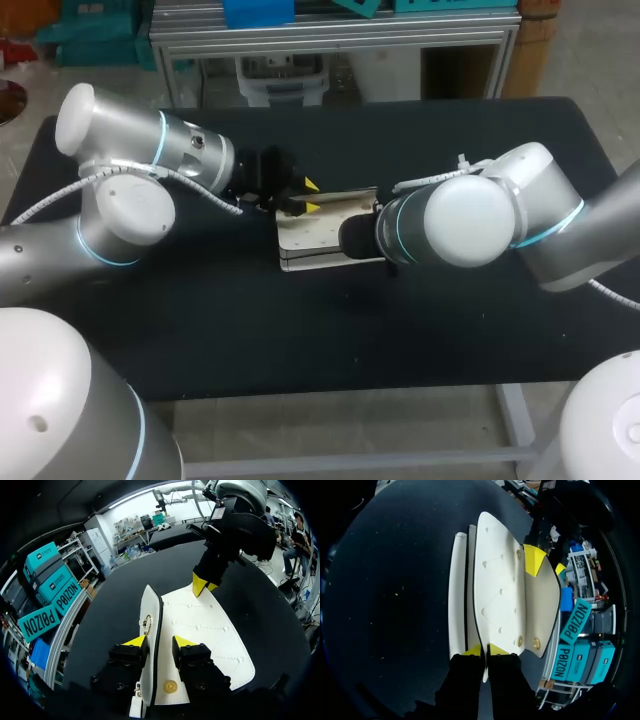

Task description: Pick up the bag, open it, inspect its contents, close it, and place it on the opposite side

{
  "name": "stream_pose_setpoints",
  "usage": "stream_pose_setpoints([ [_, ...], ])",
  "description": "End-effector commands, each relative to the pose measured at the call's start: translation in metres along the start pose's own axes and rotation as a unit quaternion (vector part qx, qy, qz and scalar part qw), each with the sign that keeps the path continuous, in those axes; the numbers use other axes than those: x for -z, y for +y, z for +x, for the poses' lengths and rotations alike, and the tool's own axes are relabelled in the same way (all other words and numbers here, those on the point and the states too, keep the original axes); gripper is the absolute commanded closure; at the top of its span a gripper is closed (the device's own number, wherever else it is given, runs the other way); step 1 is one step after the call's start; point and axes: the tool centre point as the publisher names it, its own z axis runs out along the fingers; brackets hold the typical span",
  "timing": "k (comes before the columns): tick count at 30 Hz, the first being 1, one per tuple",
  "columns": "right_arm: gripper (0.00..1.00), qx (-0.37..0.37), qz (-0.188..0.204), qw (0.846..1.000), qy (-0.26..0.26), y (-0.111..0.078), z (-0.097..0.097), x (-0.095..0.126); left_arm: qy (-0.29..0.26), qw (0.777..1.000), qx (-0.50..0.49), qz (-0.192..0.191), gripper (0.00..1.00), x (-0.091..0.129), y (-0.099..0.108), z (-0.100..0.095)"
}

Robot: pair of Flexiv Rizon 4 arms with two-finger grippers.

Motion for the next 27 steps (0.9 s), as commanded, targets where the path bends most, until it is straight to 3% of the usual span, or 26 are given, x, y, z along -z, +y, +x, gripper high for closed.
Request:
stream_pose_setpoints([
  [1,1.00,0.001,-0.006,1.000,-0.014,-0.001,0.004,-0.004,0.006,1.000,0.003,-0.013,0.69,-0.003,-0.004,-0.004],
  [10,1.00,0.002,-0.006,1.000,-0.011,-0.001,0.004,-0.005,0.001,1.000,0.007,-0.024,0.75,0.001,-0.007,-0.010],
  [17,1.00,0.003,-0.005,1.000,-0.011,-0.001,0.004,-0.005,-0.004,0.999,0.007,-0.031,0.95,0.002,-0.008,-0.012],
  [27,1.00,0.001,-0.001,1.000,-0.009,-0.002,0.004,-0.005,0.008,0.999,-0.017,-0.035,1.00,0.003,-0.010,0.000],
])
